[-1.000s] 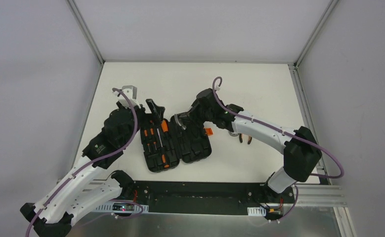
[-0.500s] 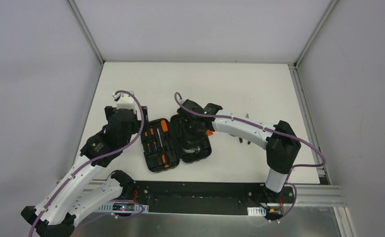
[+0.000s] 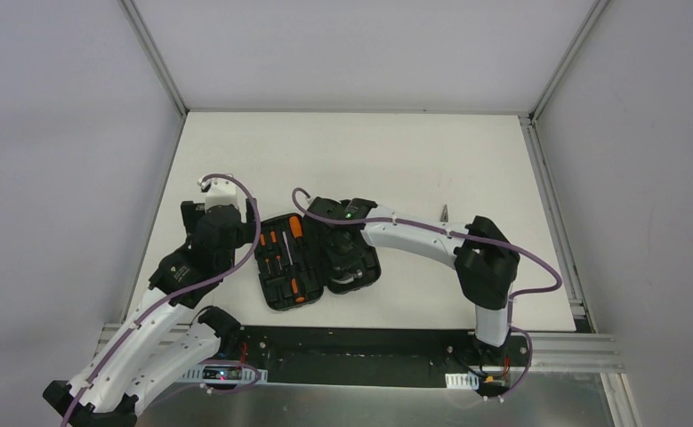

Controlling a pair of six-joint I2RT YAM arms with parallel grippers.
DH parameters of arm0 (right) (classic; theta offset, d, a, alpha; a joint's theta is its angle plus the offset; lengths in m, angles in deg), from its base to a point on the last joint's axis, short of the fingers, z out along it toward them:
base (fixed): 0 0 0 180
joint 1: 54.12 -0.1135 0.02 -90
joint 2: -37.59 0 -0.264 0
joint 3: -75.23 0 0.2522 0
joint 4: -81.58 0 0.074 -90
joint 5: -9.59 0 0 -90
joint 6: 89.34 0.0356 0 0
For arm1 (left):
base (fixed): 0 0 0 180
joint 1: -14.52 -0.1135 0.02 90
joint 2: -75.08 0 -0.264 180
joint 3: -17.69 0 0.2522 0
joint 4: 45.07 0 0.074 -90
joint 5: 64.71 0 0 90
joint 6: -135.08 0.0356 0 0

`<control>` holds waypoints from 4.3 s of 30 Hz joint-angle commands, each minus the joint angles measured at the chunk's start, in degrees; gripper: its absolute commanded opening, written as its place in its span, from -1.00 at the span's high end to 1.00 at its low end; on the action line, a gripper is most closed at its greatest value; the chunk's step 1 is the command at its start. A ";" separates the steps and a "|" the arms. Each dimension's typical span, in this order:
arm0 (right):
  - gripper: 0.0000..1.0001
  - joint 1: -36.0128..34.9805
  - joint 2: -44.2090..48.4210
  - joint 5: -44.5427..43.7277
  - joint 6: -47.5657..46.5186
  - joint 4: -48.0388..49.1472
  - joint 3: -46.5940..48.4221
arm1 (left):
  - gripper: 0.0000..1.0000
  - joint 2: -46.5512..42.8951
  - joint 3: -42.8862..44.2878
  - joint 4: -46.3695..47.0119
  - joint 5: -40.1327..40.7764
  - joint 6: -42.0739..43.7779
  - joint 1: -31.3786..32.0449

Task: Pack the tool kit
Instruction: Place the hammer in the toolbox.

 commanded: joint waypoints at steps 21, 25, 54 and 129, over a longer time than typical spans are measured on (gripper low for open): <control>0.83 0.16 -0.14 -2.46 6.64 1.64 -4.19 | -0.97 0.15 -0.52 2.35 0.29 1.13 -1.52; 0.71 0.05 -0.12 -1.44 6.80 2.14 -4.65 | -0.97 -0.07 -0.51 2.35 0.12 1.14 -1.62; 0.53 0.06 7.62 -6.77 8.04 5.30 -5.89 | -0.91 2.59 2.18 2.35 -12.36 -6.68 -1.86; 0.83 -4.32 -8.83 -1.37 12.21 1.35 -10.85 | 1.00 65.52 15.47 17.53 -47.60 -36.13 -2.94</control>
